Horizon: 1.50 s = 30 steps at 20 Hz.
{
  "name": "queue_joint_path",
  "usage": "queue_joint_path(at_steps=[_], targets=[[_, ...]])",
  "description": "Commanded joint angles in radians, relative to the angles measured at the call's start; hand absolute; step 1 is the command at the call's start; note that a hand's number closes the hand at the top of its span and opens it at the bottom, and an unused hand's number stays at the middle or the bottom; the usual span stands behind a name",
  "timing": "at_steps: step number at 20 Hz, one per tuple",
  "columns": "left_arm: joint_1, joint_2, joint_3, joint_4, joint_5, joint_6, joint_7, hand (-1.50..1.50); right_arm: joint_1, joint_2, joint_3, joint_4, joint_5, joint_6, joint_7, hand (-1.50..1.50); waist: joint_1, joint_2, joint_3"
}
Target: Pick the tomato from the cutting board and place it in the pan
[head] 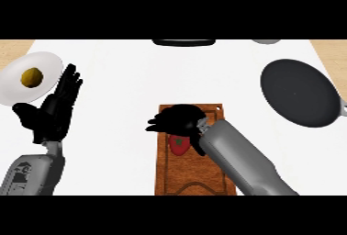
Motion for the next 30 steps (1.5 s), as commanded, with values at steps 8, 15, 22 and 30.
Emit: queue_joint_path(at_steps=[8, 15, 22, 30], targets=[[0.048, -0.024, 0.019, -0.042, -0.023, -0.018, 0.002, 0.00, -0.045, 0.033, 0.042, 0.166, 0.035, -0.056, -0.009, -1.50, 0.007, 0.000, 0.000], [0.033, -0.023, 0.041, -0.013, -0.037, -0.023, -0.011, 0.00, 0.001, 0.033, 0.083, 0.135, 0.084, -0.097, -0.161, 1.50, -0.001, -0.001, 0.000], [-0.003, -0.012, 0.083, 0.035, 0.001, -0.086, -0.035, 0.00, 0.014, 0.033, 0.063, 0.213, 0.100, -0.215, -0.184, 1.50, 0.002, 0.001, 0.000], [0.050, -0.002, 0.105, 0.023, -0.022, -0.033, -0.016, 0.00, 0.169, 0.018, -0.350, 0.133, -0.020, -0.281, 0.415, 1.50, -0.109, -0.026, 0.000]])
